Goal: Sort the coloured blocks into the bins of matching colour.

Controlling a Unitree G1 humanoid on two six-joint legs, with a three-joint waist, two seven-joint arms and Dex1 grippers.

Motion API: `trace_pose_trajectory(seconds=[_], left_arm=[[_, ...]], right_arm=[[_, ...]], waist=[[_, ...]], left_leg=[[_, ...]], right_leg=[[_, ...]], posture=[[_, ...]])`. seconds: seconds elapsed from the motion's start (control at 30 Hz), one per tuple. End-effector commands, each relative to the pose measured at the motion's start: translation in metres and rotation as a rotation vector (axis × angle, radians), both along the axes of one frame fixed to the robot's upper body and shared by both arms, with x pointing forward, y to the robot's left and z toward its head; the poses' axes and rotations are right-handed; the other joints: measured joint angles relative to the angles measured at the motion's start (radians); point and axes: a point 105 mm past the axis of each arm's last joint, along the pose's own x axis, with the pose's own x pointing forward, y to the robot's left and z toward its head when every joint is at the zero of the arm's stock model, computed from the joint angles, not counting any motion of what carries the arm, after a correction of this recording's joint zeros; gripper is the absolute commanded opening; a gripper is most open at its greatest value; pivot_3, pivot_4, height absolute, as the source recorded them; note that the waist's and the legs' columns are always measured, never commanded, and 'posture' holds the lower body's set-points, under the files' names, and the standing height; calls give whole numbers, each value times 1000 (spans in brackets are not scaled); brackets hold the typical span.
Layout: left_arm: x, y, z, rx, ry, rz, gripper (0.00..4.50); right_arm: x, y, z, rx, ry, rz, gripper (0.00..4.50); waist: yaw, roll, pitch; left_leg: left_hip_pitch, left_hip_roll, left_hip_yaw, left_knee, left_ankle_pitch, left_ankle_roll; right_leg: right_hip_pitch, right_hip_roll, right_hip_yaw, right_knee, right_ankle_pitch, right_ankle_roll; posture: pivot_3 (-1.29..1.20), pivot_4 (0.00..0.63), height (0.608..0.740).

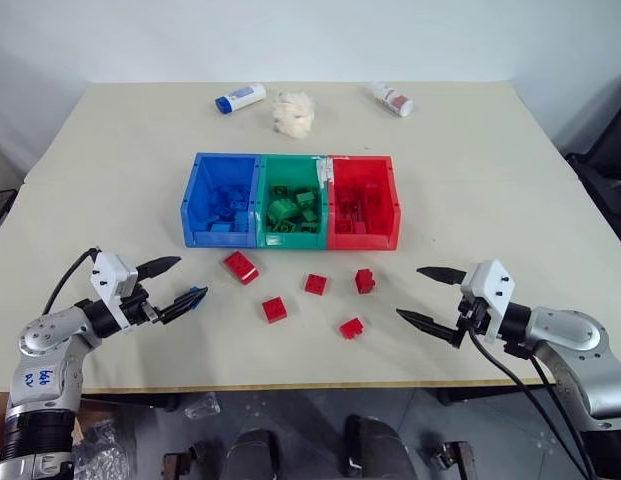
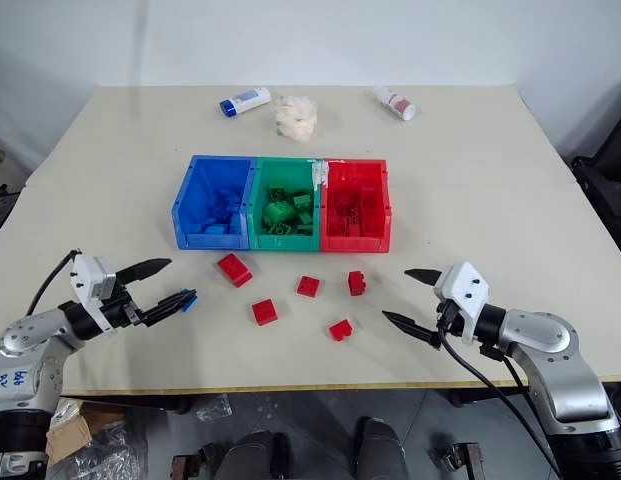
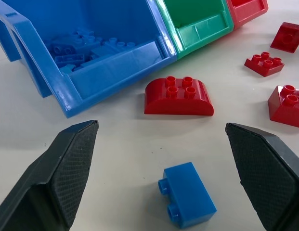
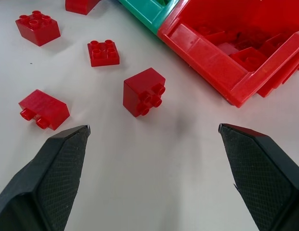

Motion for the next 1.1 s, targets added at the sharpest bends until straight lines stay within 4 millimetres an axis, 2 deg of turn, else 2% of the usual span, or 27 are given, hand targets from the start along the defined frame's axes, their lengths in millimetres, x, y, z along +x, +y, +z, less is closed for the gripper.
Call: trace_pose_trajectory(seconds=[0.03,0.23,0.37,0.5,0.8,0.97,1.1], left_arm=[[0,-1,10,6,-46,-14,4500],[5,-5,8,8,-32,0,4500],[13,-10,6,8,-32,2,4500],[16,-19,14,-51,-48,-77,4500],[21,-22,13,-41,-45,-167,4500],[24,-23,12,-37,-59,-172,4500],[16,-30,13,-54,-85,-193,4500]], right_arm=[[2,0,10,16,-58,2,4474],[12,4,16,57,-46,-9,4474],[21,-1,20,40,-56,-55,4474],[6,-16,17,0,13,-83,4474],[-31,-44,22,-74,88,-146,4474],[-34,-31,26,-67,108,-103,4474],[-26,0,24,-40,135,-3,4474]], waist=[[0,0,0],[-2,0,0],[0,0,0],[20,0,0],[27,-1,0],[20,-2,1],[17,-2,1]], left_leg=[[0,0,0,0,0,0],[1,0,1,1,0,0],[0,0,1,2,0,0],[0,0,0,2,0,0],[-1,0,1,4,-1,0],[0,0,2,6,-1,1],[0,1,2,10,-1,1]], right_leg=[[0,0,0,0,0,0],[0,0,1,1,0,0],[0,0,1,2,0,0],[0,0,1,2,0,0],[0,0,1,0,1,1],[0,0,3,0,2,0],[0,1,3,1,2,-1]], posture=[[0,150,740],[0,150,740],[0,150,740],[0,150,740],[0,150,740],[0,150,740],[0,150,740]])
